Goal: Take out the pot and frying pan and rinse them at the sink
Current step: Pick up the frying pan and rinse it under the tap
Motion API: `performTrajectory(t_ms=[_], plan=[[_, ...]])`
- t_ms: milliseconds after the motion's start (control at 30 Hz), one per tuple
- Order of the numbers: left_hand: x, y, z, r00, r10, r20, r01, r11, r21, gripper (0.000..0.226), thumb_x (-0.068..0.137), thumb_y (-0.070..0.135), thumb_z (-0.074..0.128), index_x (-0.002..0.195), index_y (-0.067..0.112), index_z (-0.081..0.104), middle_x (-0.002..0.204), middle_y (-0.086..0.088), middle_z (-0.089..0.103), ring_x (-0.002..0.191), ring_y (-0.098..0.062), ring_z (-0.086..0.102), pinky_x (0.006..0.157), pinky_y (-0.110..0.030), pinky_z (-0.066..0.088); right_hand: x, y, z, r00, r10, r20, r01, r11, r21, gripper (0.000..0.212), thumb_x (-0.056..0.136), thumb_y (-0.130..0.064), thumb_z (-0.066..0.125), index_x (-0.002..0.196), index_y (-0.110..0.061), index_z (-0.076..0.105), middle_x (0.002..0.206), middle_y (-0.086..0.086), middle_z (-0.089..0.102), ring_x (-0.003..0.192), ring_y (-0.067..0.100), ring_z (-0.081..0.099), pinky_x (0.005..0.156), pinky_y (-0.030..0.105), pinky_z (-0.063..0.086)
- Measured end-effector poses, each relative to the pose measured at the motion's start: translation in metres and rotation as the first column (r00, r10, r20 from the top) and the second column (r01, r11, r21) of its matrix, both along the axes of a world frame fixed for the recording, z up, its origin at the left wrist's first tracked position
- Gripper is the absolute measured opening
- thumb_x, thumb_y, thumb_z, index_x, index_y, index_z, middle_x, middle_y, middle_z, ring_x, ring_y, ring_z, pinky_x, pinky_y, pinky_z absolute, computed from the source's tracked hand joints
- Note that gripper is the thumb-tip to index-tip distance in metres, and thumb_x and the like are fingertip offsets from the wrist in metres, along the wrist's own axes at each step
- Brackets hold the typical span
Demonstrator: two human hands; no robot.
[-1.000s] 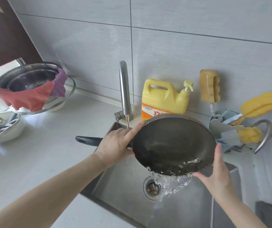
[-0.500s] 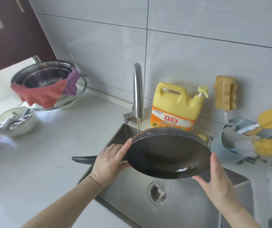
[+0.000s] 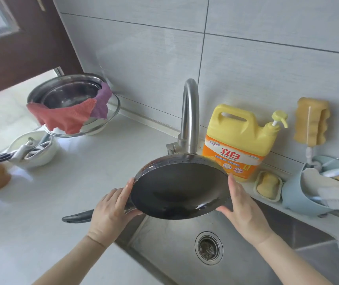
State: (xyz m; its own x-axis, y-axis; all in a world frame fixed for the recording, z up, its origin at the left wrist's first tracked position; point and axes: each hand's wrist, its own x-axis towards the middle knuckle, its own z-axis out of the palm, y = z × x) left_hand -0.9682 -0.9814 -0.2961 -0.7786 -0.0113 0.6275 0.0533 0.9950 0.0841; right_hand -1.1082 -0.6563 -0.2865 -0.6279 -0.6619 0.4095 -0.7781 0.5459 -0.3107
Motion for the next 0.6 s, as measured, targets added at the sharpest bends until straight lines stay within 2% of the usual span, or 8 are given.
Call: performTrajectory(t_ms=[133,233,367,467,533,600], plan=[[0.004,-0.009,-0.003,1.0,0.026,-0.002,-0.026,0.999,0.028,0.084,0.078,0.057,0.059,0.144,0.014,0.029,0.069,-0.004,0.059,0.059,-0.025,0.058,0.051,-0.033,0.052,-0.005,-0.015,0.002,1.0,0.006,-0.009,-0.006,1.0,0.027,0.145,0.053,-0.017,0.096,0.156,-0.014,-0.006,0.132,0.029,0.056,0.115,0.041,0.062,0.085,0.044,0.055],[0.001,-0.009,-0.005,1.0,0.031,-0.001,-0.031,0.999,0.027,0.083,0.079,0.059,0.058,0.143,0.013,0.03,0.071,-0.005,0.062,0.06,-0.026,0.059,0.052,-0.034,0.053,-0.009,-0.015,0.001,1.0,0.01,-0.016,-0.009,0.999,0.042,0.144,0.055,-0.018,0.096,0.156,-0.015,-0.007,0.133,0.029,0.055,0.116,0.041,0.061,0.086,0.043,0.054],[-0.011,0.001,-0.004,1.0,-0.003,0.007,0.002,1.0,0.027,0.079,0.085,0.063,0.05,0.142,0.011,0.033,0.07,-0.004,0.061,0.059,-0.024,0.06,0.049,-0.033,0.052,-0.011,-0.001,-0.002,1.0,-0.001,0.011,0.001,1.0,-0.005,0.143,0.054,-0.014,0.095,0.156,-0.015,-0.005,0.137,0.028,0.051,0.126,0.035,0.049,0.094,0.039,0.049],[-0.024,0.013,-0.005,0.999,-0.036,0.039,0.036,0.999,0.005,0.088,0.078,0.061,0.056,0.15,0.019,0.025,0.071,-0.003,0.06,0.06,-0.022,0.06,0.049,-0.032,0.05,-0.013,0.019,-0.007,0.998,-0.04,0.053,0.042,0.998,-0.038,0.146,0.051,-0.008,0.096,0.157,-0.018,-0.005,0.137,0.029,0.049,0.126,0.03,0.041,0.102,0.035,0.035],[-0.034,0.024,-0.005,0.998,-0.046,0.031,0.046,0.999,0.002,0.085,0.079,0.061,0.056,0.145,0.013,0.033,0.07,-0.001,0.059,0.061,-0.02,0.058,0.05,-0.032,0.048,-0.013,0.033,-0.007,0.997,-0.061,0.048,0.063,0.997,-0.042,0.148,0.049,-0.006,0.096,0.157,-0.018,-0.003,0.137,0.028,0.049,0.127,0.03,0.041,0.106,0.033,0.031],[-0.042,0.036,-0.005,0.998,-0.062,0.024,0.062,0.998,0.005,0.083,0.079,0.062,0.056,0.14,0.009,0.038,0.071,0.0,0.058,0.063,-0.017,0.054,0.052,-0.029,0.046,-0.012,0.046,-0.007,0.994,-0.1,0.036,0.102,0.994,-0.033,0.151,0.044,-0.006,0.098,0.157,-0.017,-0.002,0.132,0.031,0.053,0.122,0.031,0.043,0.101,0.035,0.034]])
